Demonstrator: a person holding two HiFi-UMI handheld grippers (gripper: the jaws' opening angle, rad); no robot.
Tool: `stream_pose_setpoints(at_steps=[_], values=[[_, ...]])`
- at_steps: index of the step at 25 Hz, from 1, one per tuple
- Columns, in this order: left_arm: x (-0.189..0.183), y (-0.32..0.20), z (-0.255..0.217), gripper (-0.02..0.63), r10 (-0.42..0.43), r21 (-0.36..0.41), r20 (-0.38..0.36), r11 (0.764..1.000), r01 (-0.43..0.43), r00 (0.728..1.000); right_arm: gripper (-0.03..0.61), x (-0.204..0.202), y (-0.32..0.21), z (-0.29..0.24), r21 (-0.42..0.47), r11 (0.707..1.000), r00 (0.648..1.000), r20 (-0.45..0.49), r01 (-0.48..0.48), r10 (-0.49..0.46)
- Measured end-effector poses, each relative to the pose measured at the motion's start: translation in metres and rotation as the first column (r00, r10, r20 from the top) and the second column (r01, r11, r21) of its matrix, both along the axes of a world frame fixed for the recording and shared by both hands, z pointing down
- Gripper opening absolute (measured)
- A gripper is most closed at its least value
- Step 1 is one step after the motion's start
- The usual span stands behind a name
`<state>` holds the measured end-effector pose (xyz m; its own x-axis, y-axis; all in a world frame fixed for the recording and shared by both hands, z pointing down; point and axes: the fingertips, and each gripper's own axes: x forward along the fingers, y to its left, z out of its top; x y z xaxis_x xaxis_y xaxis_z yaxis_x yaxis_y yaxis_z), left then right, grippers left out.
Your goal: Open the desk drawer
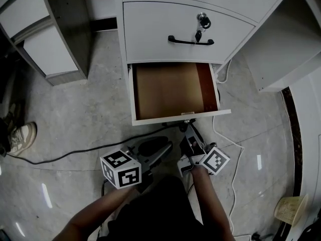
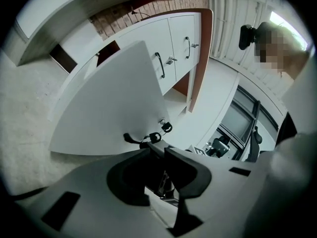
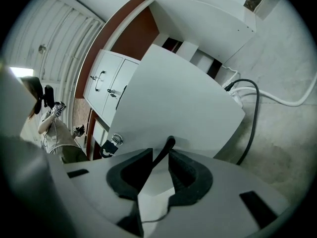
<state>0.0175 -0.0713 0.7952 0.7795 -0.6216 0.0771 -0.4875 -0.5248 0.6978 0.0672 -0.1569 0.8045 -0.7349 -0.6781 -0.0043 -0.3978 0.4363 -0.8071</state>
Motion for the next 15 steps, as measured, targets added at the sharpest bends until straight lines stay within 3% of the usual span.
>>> stream_pose_setpoints(at_steps=[7, 10, 15], values=[[-0.001, 0.023, -0.013, 0.075, 0.093, 0.02, 0.033, 0.995, -0.094, 0.995, 0.106, 0.008, 0.007, 0.014, -0.033, 0.999, 0.999, -0.051, -0.014, 0.012], [-0.002, 0.027, -0.014, 0.075, 0.121, 0.026, 0.065, 0.992, -0.122, 0.991, 0.115, 0.011, 0.017, 0.015, -0.014, 1.0, 0.99, -0.142, 0.015, -0.017], [0.003, 0.029, -0.028, 0.075, 0.181, 0.054, 0.088, 0.981, -0.186, 0.98, 0.12, 0.017, 0.036, -0.004, 0.063, 0.997, 0.986, -0.163, 0.048, -0.038]])
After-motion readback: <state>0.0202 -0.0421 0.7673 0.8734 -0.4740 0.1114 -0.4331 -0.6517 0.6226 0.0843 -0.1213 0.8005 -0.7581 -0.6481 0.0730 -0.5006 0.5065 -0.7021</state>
